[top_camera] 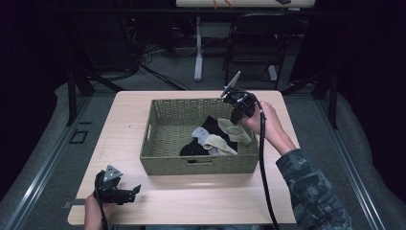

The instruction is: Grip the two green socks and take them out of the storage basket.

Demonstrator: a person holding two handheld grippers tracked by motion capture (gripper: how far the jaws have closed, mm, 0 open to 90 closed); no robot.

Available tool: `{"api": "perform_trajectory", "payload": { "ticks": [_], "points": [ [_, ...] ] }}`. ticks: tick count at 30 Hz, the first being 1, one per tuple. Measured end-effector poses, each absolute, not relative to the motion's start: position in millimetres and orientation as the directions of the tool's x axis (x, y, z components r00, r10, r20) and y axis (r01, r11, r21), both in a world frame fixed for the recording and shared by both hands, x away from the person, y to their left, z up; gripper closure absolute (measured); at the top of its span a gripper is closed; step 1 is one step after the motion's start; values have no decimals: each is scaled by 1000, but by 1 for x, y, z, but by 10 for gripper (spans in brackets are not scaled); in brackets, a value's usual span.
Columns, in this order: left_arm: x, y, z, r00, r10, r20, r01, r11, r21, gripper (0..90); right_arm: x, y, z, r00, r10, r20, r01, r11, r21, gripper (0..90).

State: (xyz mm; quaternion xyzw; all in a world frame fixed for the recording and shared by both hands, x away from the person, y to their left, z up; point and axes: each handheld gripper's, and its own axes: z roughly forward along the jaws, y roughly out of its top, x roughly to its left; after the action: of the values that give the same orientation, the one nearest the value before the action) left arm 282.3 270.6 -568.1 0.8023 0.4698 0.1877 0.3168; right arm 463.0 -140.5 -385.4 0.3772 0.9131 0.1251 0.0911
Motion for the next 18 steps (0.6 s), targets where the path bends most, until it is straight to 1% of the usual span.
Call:
{"api": "perform_trajectory", "payload": {
  "ticks": [9,18],
  "points": [
    [283,270,-568,491,871,-1,634,-356,687,0,462,-141,-365,-693,716,-85,660,677,325,891],
    [282,270,-568,491,871,1,633,-358,687,0,460,-151,-346,-676,730,-97,661,659,359,891]
  ]
}}
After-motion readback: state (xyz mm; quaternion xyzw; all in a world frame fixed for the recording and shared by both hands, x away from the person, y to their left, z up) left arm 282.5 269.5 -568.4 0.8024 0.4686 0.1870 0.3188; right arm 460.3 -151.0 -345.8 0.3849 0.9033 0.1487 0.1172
